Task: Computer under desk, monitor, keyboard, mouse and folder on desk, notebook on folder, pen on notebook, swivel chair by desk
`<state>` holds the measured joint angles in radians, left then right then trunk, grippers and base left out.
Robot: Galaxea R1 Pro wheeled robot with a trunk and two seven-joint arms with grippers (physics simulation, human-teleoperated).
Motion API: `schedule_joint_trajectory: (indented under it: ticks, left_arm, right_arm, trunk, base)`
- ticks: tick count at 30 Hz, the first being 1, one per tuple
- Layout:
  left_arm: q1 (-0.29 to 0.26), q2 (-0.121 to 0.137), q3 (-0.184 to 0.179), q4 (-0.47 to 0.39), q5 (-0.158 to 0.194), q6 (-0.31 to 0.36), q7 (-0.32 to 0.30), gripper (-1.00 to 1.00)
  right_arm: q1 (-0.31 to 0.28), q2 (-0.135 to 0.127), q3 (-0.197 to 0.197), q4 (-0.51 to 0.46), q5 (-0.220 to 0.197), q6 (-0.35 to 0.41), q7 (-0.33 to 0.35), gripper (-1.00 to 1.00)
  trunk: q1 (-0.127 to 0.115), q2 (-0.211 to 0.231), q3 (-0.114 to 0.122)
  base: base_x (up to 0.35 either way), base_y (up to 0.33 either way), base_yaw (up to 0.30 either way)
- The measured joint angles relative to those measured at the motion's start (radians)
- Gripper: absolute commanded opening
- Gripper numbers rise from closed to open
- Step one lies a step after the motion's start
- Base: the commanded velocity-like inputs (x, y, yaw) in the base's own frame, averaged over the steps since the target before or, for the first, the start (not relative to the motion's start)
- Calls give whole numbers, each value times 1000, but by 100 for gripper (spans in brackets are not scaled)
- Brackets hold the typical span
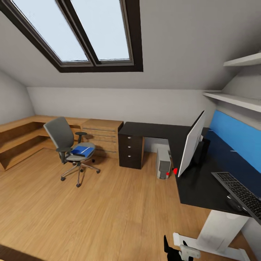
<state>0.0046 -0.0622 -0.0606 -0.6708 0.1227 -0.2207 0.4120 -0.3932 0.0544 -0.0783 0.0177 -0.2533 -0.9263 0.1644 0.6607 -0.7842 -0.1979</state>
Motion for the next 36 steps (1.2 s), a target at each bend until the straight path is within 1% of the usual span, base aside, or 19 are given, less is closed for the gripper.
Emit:
schedule_joint_trajectory:
  ticks: [13,18,23,29,36]
  left_arm:
    - [0,0,-1,0,-1,1,-3,100]
    - [0,0,-2,0,-1,1,-1,100]
    - [0,-5,-2,1,-3,2,-1,100]
    - [0,-6,-2,1,-3,2,-1,100]
    - [0,-6,-2,1,-3,1,-1,100]
  right_arm:
    - [0,-1,0,-1,0,0,0,100]
    - [0,-1,0,-1,-1,0,0,100]
    - [0,-1,0,-1,-1,0,0,100]
    - [0,-1,0,0,-1,0,-1,100]
    - [0,-3,0,-1,-1,-1,0,100]
  trunk:
    - [-50,91,41]
    - [-69,126,57]
    - [-88,161,72]
    - [-111,203,91]
    - [-138,253,113]
  base:
    - [-5,-7,0]
    - [-138,-200,0]
    - [-150,-279,0]
    - [-36,-279,-10]
    - [-3,-68,-195]
